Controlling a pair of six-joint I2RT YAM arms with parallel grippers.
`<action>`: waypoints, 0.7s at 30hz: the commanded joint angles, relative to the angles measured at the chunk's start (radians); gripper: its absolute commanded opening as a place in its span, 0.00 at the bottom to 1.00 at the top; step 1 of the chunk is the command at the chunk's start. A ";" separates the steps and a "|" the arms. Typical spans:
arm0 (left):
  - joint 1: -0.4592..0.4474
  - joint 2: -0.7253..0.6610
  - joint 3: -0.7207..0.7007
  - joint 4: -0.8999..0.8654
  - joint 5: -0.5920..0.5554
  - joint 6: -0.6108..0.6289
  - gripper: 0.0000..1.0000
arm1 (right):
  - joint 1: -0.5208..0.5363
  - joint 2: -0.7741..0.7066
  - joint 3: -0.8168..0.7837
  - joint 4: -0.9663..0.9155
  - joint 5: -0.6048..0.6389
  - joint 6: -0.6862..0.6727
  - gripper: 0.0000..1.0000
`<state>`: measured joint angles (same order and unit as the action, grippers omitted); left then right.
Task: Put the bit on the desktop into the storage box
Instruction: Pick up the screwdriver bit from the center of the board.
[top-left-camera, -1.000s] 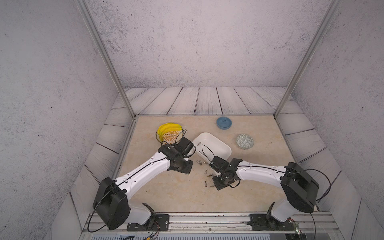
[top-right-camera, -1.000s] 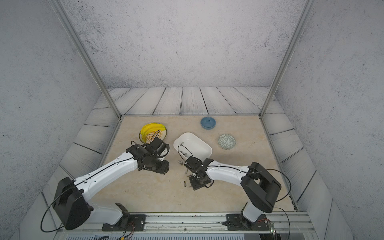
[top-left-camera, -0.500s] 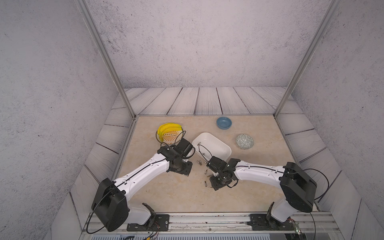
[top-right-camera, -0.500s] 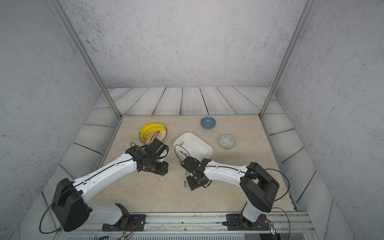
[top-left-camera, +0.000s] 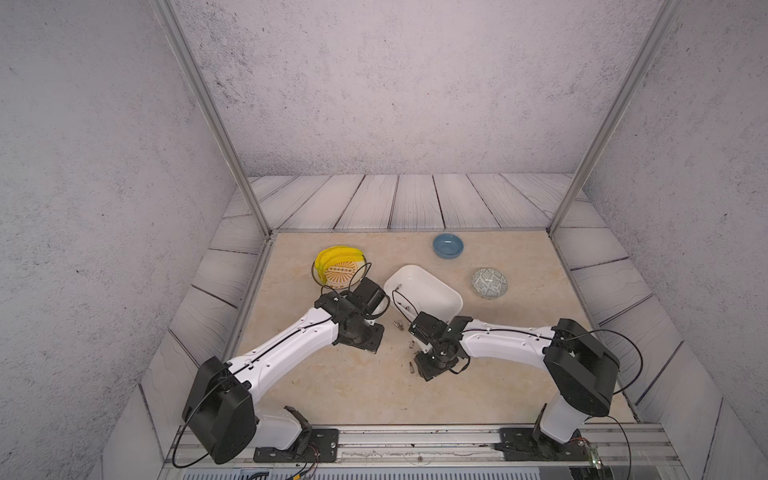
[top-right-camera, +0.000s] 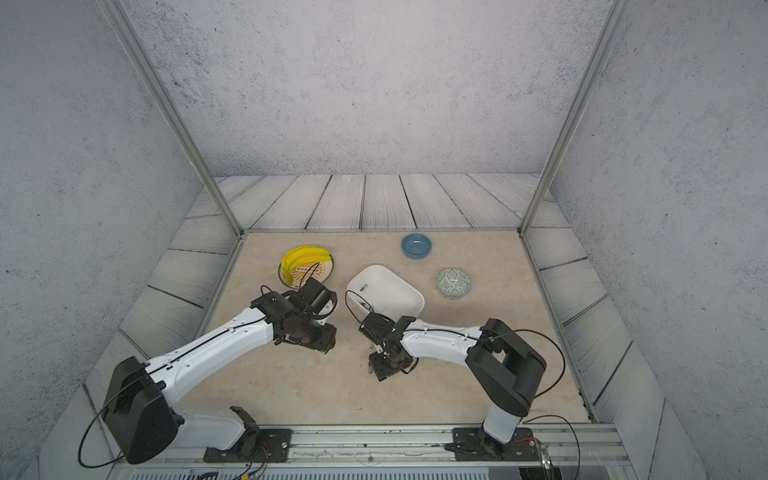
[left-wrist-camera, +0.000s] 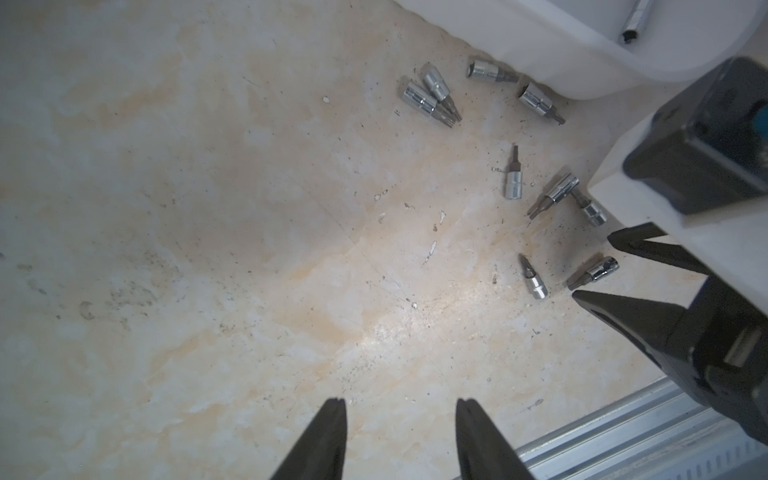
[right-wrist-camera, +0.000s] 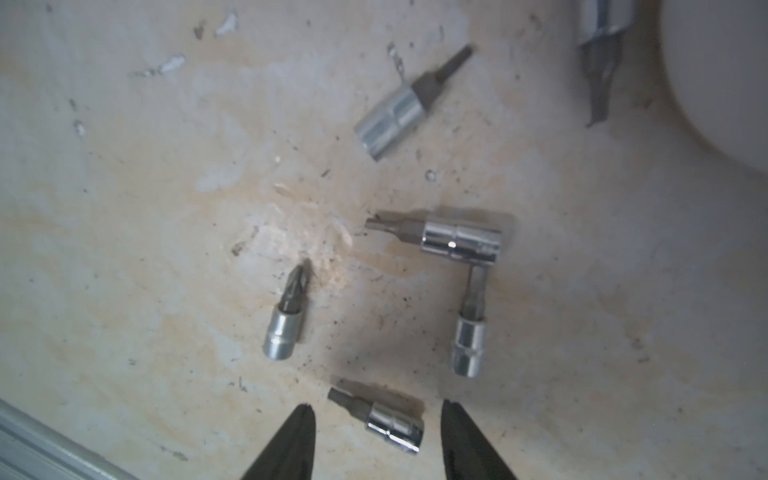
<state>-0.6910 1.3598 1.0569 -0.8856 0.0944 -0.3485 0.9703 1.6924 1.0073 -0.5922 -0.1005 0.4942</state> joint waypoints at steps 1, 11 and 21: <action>0.005 -0.023 -0.016 -0.015 -0.011 -0.008 0.48 | 0.004 0.013 0.015 0.006 -0.014 -0.018 0.54; 0.005 -0.034 -0.029 -0.017 -0.022 -0.009 0.48 | 0.014 0.020 -0.004 0.016 -0.040 -0.016 0.53; 0.005 -0.042 -0.037 -0.012 -0.012 -0.010 0.48 | 0.064 0.020 -0.009 -0.061 0.031 -0.002 0.52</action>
<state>-0.6910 1.3399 1.0328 -0.8860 0.0902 -0.3489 1.0214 1.7126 1.0065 -0.6033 -0.1123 0.4862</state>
